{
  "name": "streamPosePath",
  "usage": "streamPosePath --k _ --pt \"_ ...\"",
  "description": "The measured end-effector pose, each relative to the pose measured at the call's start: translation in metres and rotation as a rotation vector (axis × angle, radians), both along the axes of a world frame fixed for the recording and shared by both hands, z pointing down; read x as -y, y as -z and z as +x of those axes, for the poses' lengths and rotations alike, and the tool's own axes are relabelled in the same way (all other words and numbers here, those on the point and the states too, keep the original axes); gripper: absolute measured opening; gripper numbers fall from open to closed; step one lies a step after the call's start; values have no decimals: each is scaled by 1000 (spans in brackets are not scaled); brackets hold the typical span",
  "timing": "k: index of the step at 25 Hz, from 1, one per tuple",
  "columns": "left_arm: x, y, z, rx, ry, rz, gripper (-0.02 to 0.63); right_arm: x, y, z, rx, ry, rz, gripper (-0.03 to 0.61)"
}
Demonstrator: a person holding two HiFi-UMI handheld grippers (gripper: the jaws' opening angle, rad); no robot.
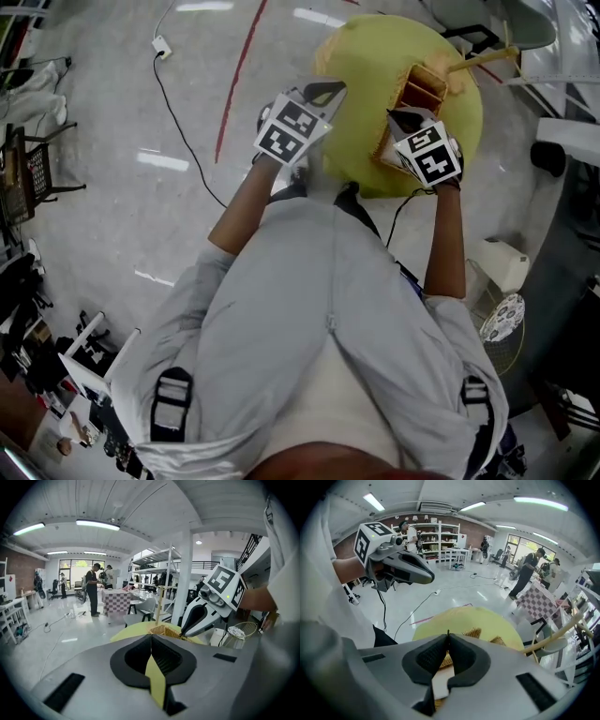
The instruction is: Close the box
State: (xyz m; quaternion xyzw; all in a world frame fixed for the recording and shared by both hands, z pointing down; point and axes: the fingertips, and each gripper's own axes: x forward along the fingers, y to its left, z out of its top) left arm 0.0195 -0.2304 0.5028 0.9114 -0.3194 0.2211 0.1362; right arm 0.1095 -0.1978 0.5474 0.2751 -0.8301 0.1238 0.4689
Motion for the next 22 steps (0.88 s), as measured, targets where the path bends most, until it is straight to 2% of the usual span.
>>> streamPosePath --k 6,12,22 --pt "-2 4 52 4 -85 0 29 -10 9 56 39 -109 19 38" --pt "-6 0 100 19 -147 -14 29 -25 -9 116 20 -184 -14 38" --pt "-8 -30 141 65 -154 -74 29 -34 -66 166 71 -222 -98 38"
